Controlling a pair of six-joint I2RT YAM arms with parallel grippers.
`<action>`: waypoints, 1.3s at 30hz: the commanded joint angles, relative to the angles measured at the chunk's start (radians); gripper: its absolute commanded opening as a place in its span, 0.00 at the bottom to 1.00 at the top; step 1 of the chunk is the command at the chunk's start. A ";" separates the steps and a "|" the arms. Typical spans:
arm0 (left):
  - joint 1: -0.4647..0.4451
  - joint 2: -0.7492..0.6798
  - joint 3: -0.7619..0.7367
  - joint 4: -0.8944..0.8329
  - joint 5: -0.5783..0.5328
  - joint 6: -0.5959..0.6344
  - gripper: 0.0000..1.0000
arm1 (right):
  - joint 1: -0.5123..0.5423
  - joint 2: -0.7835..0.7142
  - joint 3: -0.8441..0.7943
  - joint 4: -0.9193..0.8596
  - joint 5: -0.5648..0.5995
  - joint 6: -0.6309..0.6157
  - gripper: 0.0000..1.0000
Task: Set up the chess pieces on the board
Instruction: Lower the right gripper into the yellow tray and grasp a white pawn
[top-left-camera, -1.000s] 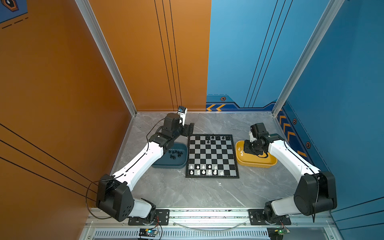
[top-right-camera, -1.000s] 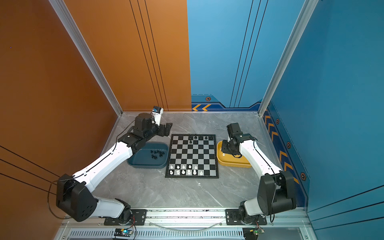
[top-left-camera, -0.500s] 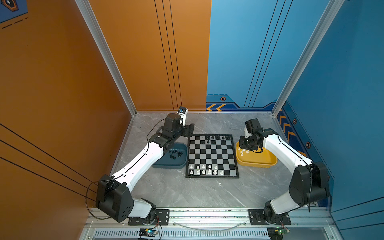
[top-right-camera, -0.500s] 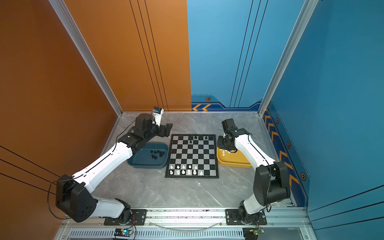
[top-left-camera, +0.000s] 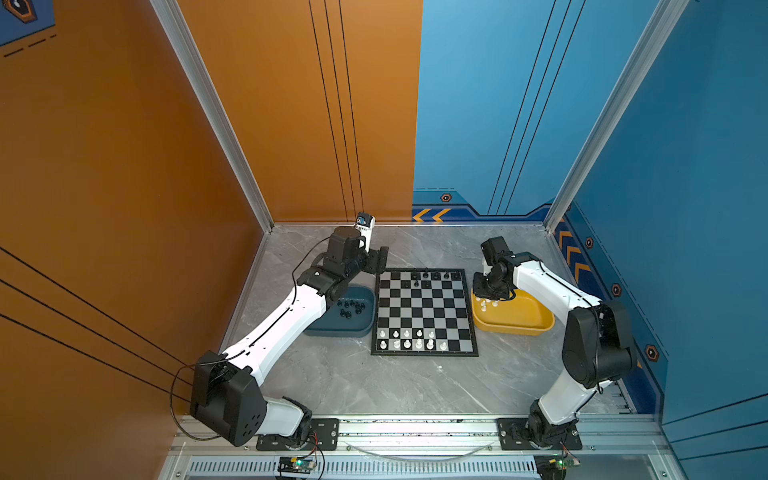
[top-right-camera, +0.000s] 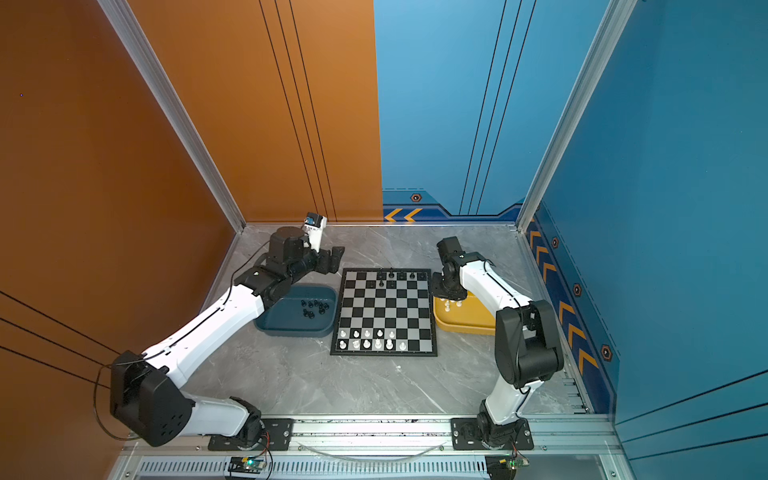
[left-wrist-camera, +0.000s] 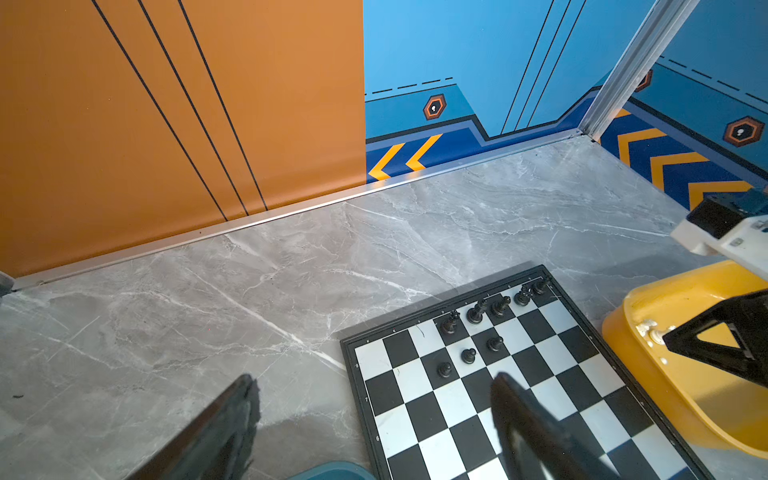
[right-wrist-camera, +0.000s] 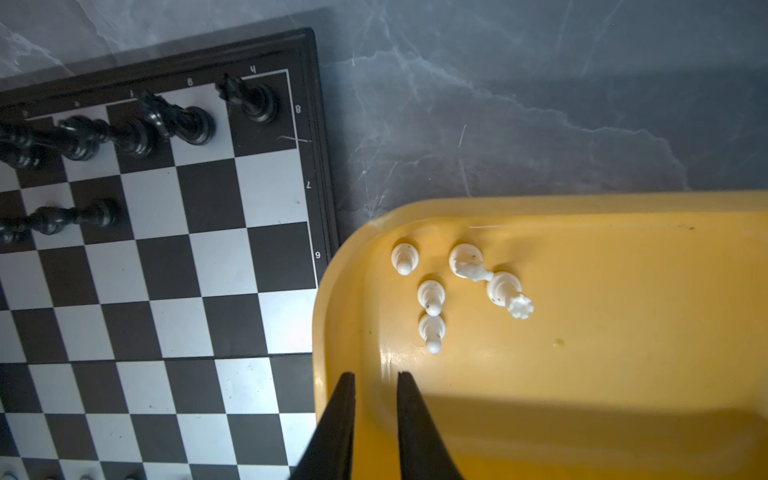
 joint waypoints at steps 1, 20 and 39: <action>-0.013 -0.020 0.017 -0.009 -0.017 0.003 0.89 | 0.001 0.021 0.027 -0.027 0.034 -0.022 0.21; -0.030 -0.016 0.032 -0.027 -0.030 0.003 0.89 | -0.047 0.125 0.068 0.036 -0.003 -0.031 0.20; -0.039 -0.020 0.038 -0.031 -0.041 0.012 0.89 | -0.050 0.188 0.095 0.052 -0.009 -0.032 0.20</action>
